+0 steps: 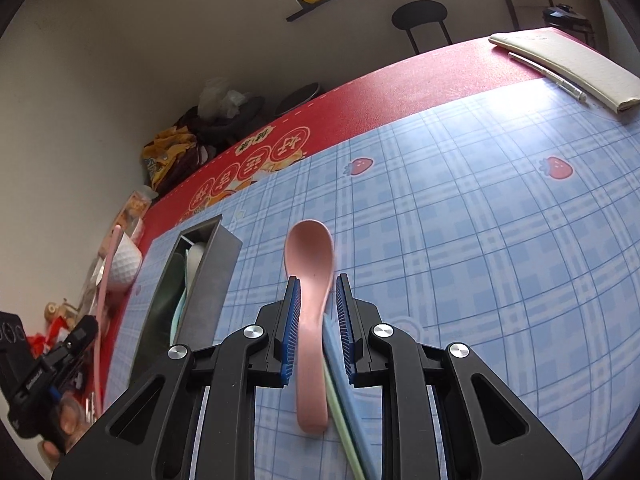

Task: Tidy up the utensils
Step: 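Grasp the pink spoon with the right tool while the left tool lifts the pink chopstick, then carry the pink chopstick into the tray and open the left tool while the right tool holds the pink spoon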

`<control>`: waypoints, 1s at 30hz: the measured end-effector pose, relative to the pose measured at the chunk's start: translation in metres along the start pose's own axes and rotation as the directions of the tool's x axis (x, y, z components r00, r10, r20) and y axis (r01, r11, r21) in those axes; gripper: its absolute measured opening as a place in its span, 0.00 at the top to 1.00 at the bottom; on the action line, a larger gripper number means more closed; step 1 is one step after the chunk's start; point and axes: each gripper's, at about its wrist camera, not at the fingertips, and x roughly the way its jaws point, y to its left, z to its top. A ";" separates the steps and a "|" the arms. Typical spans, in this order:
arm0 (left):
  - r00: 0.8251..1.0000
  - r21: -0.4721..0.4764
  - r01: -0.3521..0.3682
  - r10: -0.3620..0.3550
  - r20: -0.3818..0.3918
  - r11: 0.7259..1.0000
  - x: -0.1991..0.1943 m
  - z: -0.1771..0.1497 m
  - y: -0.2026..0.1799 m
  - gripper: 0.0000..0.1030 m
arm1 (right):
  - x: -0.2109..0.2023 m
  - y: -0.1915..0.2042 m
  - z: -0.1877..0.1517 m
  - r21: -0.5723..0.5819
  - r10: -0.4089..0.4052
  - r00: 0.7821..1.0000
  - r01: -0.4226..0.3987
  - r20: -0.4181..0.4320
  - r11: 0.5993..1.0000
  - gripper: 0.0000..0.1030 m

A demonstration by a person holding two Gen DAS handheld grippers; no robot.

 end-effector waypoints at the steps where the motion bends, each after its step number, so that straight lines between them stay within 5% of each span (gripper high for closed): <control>1: 1.000 0.000 -0.003 0.003 -0.003 1.000 0.001 0.000 0.001 0.94 | 0.000 0.001 -0.001 -0.012 0.001 1.000 -0.001 -0.005 1.000 0.81; 30: 0.999 -0.007 -0.039 0.039 -0.027 0.999 0.012 -0.006 0.003 0.94 | 0.019 0.019 -0.016 -0.119 -0.028 0.997 0.020 -0.070 0.993 0.74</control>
